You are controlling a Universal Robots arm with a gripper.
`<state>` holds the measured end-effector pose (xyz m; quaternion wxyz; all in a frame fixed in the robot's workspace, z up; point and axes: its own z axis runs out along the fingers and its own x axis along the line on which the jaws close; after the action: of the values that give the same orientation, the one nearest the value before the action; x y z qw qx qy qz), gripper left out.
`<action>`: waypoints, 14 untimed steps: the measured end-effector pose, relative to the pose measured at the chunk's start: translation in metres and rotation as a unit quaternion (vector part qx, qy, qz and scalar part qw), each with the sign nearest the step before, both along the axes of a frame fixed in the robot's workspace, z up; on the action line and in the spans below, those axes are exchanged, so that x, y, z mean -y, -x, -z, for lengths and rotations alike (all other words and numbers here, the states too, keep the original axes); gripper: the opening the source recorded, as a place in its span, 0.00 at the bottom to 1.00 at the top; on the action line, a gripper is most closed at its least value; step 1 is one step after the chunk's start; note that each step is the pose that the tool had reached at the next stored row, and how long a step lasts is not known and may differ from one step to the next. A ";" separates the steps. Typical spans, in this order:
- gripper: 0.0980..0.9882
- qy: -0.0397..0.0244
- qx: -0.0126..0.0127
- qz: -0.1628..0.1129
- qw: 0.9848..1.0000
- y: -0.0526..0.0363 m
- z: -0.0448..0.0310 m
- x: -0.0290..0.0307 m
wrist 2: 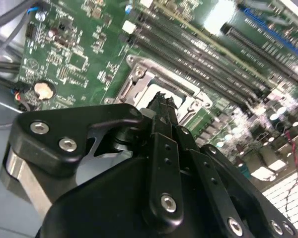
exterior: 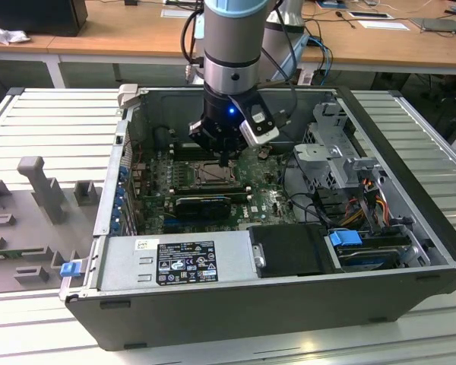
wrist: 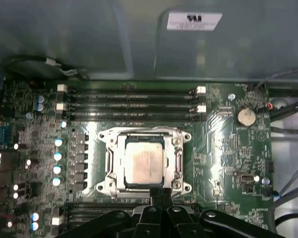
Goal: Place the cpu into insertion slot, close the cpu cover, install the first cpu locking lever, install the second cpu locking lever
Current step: 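Install the second cpu locking lever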
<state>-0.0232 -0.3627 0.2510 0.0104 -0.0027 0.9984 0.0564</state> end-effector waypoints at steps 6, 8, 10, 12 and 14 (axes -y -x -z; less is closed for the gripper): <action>0.01 0.000 0.000 0.000 1.000 0.0005 0.0003 0.0070; 0.01 0.000 0.000 0.000 1.000 0.0014 0.0010 0.0106; 0.01 0.000 0.000 0.000 1.000 0.0023 0.0014 0.0124; 0.01 0.000 0.000 0.000 1.000 0.0027 0.0017 0.0130; 0.01 0.000 0.000 0.000 1.000 0.0029 0.0019 0.0133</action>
<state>-0.0260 -0.3760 0.2491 0.0104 -0.0027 0.9983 0.0568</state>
